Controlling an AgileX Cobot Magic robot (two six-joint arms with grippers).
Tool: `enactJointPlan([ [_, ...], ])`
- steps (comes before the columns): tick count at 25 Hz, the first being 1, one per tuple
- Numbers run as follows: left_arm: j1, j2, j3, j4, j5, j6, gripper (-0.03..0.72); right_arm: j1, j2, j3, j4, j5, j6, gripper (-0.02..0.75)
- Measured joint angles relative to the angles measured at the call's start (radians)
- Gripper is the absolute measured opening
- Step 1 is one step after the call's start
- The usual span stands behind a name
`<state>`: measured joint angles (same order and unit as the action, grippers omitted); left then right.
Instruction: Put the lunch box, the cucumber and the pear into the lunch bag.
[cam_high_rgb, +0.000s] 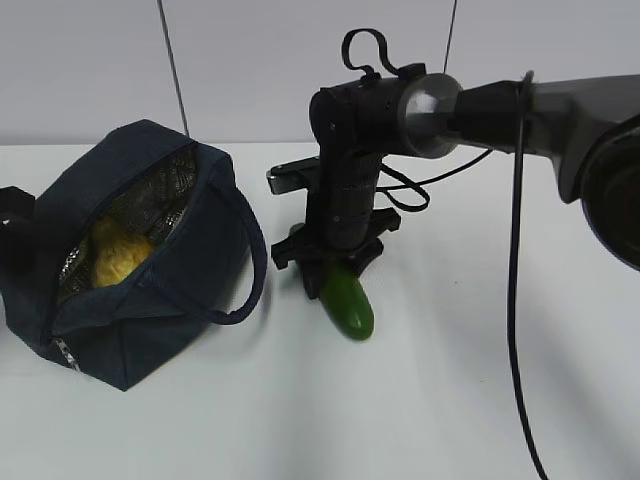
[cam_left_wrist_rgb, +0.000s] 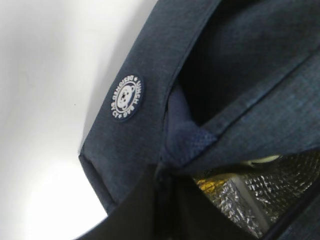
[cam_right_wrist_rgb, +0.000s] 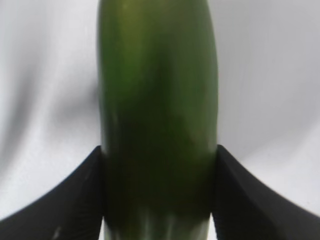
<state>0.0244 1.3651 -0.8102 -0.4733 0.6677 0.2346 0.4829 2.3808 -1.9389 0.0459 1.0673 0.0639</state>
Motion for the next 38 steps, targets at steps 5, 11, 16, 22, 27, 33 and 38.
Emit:
enactJointPlan([
  [5, 0.000, 0.000, 0.000, 0.000, -0.001, 0.000, 0.001, 0.000, 0.002, -0.020, -0.004, 0.052, -0.034, 0.421],
  [11, 0.000, 0.000, 0.000, 0.000, -0.006, 0.000, 0.001, 0.000, 0.005, -0.156, -0.046, 0.151, -0.053, 0.421],
  [16, 0.000, 0.000, 0.000, 0.002, -0.014, 0.000, 0.001, 0.000, -0.004, -0.296, -0.096, 0.153, -0.055, 0.421],
  [22, 0.000, 0.000, 0.000, 0.003, -0.019, 0.000, 0.001, 0.000, -0.074, -0.315, -0.101, 0.162, -0.055, 0.421],
  [27, 0.000, 0.000, 0.000, 0.003, -0.019, 0.000, 0.001, 0.000, -0.132, -0.316, -0.034, 0.171, -0.055, 0.421],
  [33, 0.000, 0.000, 0.000, 0.003, -0.022, 0.000, 0.001, 0.000, -0.194, -0.316, 0.110, 0.179, -0.057, 0.421],
  [38, 0.000, 0.000, 0.000, 0.003, -0.023, 0.000, 0.001, 0.000, -0.227, -0.316, 0.242, 0.182, -0.069, 0.421],
])
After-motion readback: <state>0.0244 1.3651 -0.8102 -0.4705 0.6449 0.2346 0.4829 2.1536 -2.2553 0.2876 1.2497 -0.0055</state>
